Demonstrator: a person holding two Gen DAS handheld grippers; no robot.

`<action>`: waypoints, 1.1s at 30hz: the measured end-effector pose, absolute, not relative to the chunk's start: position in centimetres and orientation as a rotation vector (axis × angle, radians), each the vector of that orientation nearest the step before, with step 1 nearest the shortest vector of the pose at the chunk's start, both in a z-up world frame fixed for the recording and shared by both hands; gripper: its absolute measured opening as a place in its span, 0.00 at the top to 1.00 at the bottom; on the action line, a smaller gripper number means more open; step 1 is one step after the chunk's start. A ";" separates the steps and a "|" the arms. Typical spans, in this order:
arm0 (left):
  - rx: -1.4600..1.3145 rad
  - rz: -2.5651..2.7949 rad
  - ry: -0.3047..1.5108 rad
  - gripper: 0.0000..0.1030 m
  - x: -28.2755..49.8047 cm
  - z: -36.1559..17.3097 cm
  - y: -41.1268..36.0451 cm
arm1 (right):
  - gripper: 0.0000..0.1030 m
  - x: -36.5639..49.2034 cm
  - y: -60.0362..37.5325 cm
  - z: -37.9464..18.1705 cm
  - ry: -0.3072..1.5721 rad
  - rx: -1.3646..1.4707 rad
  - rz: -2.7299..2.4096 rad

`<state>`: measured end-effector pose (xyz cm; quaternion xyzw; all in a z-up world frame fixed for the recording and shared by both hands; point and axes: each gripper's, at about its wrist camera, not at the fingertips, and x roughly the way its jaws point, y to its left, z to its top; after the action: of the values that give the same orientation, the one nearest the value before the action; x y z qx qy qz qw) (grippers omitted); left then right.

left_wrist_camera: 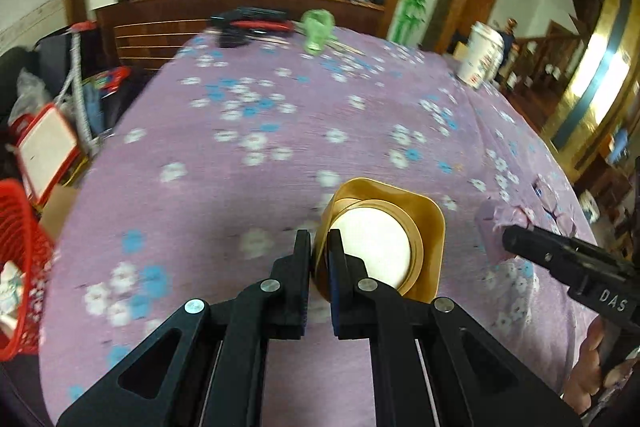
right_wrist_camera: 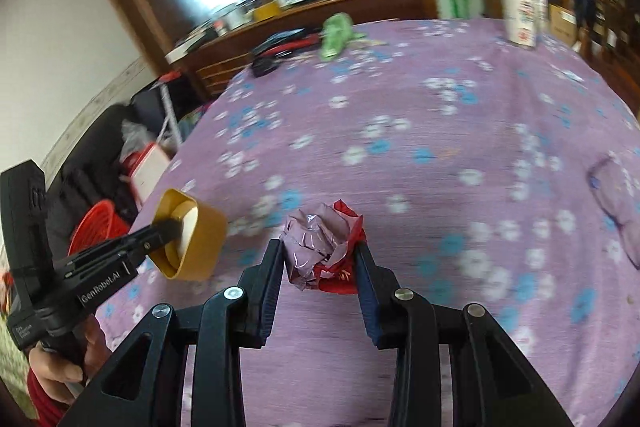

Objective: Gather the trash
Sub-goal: 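Lift the cup and wrapper and carry them toward the red wastebasket, then open both grippers over the red wastebasket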

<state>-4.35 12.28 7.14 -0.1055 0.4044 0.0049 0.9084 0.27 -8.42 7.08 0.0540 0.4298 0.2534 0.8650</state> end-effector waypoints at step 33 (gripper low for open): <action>-0.383 0.557 0.681 0.92 -20.8 7.8 40.1 | 0.61 -5.3 27.4 10.2 0.940 -0.127 1.065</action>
<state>-20.76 40.11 7.82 -0.1843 0.3277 0.2679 0.8871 -5.29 27.39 10.25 -0.0584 0.4311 0.4884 0.7564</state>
